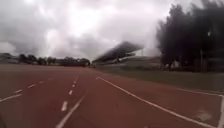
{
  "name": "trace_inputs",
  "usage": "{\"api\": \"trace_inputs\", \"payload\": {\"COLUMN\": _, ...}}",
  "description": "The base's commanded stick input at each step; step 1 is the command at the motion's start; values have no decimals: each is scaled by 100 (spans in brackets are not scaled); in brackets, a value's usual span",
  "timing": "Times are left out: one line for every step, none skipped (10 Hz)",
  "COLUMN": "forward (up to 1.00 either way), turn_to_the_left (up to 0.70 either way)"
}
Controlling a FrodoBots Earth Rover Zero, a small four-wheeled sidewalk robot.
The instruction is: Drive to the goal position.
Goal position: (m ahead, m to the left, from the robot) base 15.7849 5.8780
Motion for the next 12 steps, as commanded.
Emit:
{"api": "trace_inputs", "payload": {"forward": 70, "turn_to_the_left": 0}}
{"api": "trace_inputs", "payload": {"forward": 70, "turn_to_the_left": 0}}
{"api": "trace_inputs", "payload": {"forward": 70, "turn_to_the_left": 0}}
{"api": "trace_inputs", "payload": {"forward": 70, "turn_to_the_left": 0}}
{"api": "trace_inputs", "payload": {"forward": 70, "turn_to_the_left": 0}}
{"api": "trace_inputs", "payload": {"forward": 70, "turn_to_the_left": 0}}
{"api": "trace_inputs", "payload": {"forward": 70, "turn_to_the_left": 0}}
{"api": "trace_inputs", "payload": {"forward": 70, "turn_to_the_left": 0}}
{"api": "trace_inputs", "payload": {"forward": 70, "turn_to_the_left": 0}}
{"api": "trace_inputs", "payload": {"forward": 70, "turn_to_the_left": 0}}
{"api": "trace_inputs", "payload": {"forward": 70, "turn_to_the_left": 0}}
{"api": "trace_inputs", "payload": {"forward": 70, "turn_to_the_left": 0}}
